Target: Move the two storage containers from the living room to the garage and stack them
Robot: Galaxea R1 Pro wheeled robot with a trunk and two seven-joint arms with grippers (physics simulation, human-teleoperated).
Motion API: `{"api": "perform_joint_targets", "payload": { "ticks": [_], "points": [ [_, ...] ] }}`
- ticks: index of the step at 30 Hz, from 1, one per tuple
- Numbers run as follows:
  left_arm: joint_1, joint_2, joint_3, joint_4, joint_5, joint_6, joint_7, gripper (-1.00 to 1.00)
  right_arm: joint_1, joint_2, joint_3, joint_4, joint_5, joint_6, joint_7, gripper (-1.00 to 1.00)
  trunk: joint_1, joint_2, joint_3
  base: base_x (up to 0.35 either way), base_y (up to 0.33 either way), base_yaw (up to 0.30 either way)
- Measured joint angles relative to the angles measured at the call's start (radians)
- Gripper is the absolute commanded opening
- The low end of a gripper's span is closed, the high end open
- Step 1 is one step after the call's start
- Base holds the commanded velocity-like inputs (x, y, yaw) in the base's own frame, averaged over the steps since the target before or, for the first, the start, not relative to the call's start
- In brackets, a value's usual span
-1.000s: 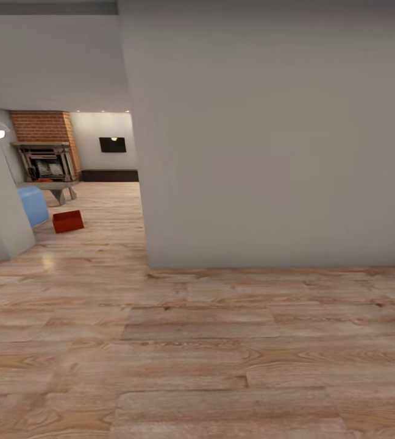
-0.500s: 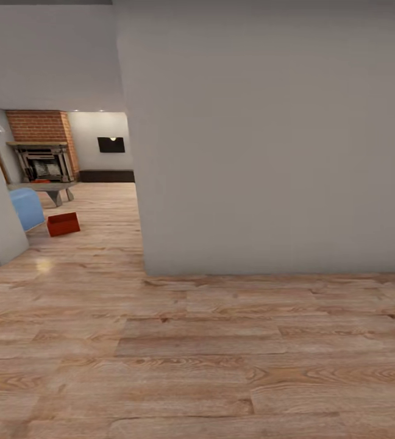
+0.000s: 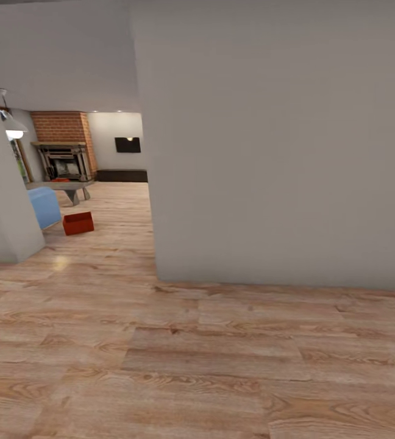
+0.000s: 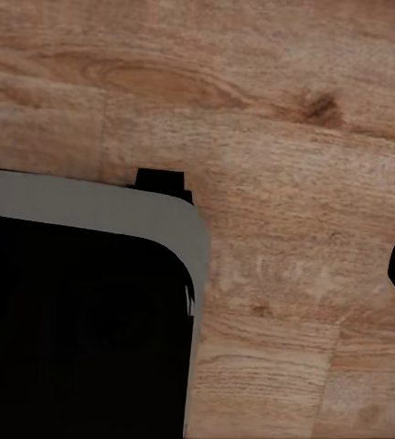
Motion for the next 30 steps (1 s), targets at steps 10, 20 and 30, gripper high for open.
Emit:
{"api": "perform_joint_targets", "payload": {
  "ticks": [10, 20, 30],
  "points": [
    [0.0, 0.0, 0.0, 0.0, 0.0, 0.0, 0.0, 1.0, 0.0, 0.002, 0.009, 0.0, 0.004, 0.007, 0.0, 1.0, 0.0, 0.0, 0.0, 0.326, 0.0, 0.034],
    [0.0, 0.0, 0.0, 0.0, 0.0, -0.001, 0.0, 1.0, 0.0, 0.001, 0.005, 0.0, 0.003, 0.001, -0.002, 1.0, 0.0, 0.0, 0.001, 0.326, 0.0, 0.187],
    [0.0, 0.001, 0.0, 0.0, 0.0, -0.001, 0.0, 1.0, 0.0, -0.002, 0.003, 0.0, 0.002, -0.001, -0.002, 1.0, 0.0, 0.0, 0.001, 0.326, 0.0, 0.286]
  ]
}}
